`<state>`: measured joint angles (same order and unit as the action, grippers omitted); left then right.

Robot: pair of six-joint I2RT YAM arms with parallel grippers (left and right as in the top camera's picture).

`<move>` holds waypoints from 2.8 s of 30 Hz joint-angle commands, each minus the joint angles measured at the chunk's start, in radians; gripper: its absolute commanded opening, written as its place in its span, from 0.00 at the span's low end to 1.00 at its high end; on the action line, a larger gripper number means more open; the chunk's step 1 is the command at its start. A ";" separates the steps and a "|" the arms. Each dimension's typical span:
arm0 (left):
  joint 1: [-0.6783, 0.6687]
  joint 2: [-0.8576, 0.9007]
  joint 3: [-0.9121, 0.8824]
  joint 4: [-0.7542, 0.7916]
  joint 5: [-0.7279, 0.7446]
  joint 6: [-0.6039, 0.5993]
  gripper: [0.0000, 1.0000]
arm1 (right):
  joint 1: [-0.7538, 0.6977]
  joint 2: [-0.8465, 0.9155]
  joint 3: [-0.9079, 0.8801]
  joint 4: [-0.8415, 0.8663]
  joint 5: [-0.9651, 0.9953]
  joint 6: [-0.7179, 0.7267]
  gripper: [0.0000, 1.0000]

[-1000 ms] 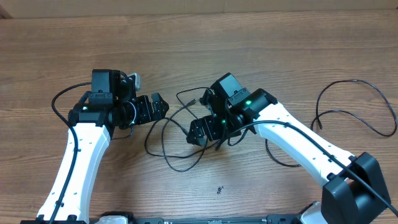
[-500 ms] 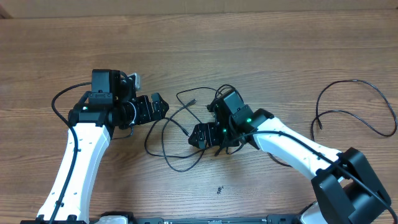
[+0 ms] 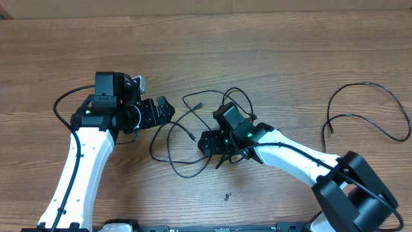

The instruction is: Untangle cables

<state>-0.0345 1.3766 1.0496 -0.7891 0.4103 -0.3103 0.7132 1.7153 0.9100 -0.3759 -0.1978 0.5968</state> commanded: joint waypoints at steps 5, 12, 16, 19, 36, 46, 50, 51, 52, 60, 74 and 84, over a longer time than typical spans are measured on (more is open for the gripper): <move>0.002 0.004 0.006 0.001 -0.003 0.019 1.00 | 0.001 0.083 -0.008 0.042 0.058 0.055 0.72; 0.002 0.004 0.006 0.001 -0.003 0.019 1.00 | 0.041 0.094 -0.008 0.044 0.135 0.072 0.63; 0.002 0.004 0.006 0.001 -0.003 0.019 1.00 | 0.096 0.116 -0.008 0.047 0.214 0.123 0.61; 0.002 0.004 0.006 0.001 -0.003 0.019 1.00 | 0.111 0.134 -0.008 0.045 0.263 0.234 0.44; 0.002 0.004 0.006 0.001 -0.003 0.019 1.00 | 0.112 0.264 -0.008 -0.017 0.259 0.432 0.21; 0.002 0.004 0.006 0.001 -0.003 0.019 1.00 | 0.126 0.292 -0.008 -0.025 0.223 0.483 0.06; 0.002 0.004 0.006 0.001 -0.003 0.019 1.00 | 0.132 0.292 -0.007 0.009 0.211 0.497 0.04; 0.002 0.004 0.006 0.001 -0.003 0.019 1.00 | 0.132 0.291 -0.006 0.016 0.198 0.496 0.04; 0.002 0.004 0.006 0.001 -0.003 0.019 1.00 | 0.129 0.289 0.000 0.016 0.174 0.496 0.04; 0.002 0.004 0.006 0.001 -0.003 0.019 1.00 | 0.085 0.013 0.021 -0.071 0.145 0.356 0.04; 0.002 0.004 0.006 0.001 -0.003 0.019 1.00 | 0.082 -0.547 0.132 -0.126 0.245 0.184 0.04; 0.002 0.004 0.006 0.001 -0.003 0.019 1.00 | 0.082 -0.576 0.369 -0.127 0.499 0.040 0.04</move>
<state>-0.0345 1.3766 1.0496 -0.7891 0.4103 -0.3103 0.7990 1.1564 1.2079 -0.5194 0.2005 0.6945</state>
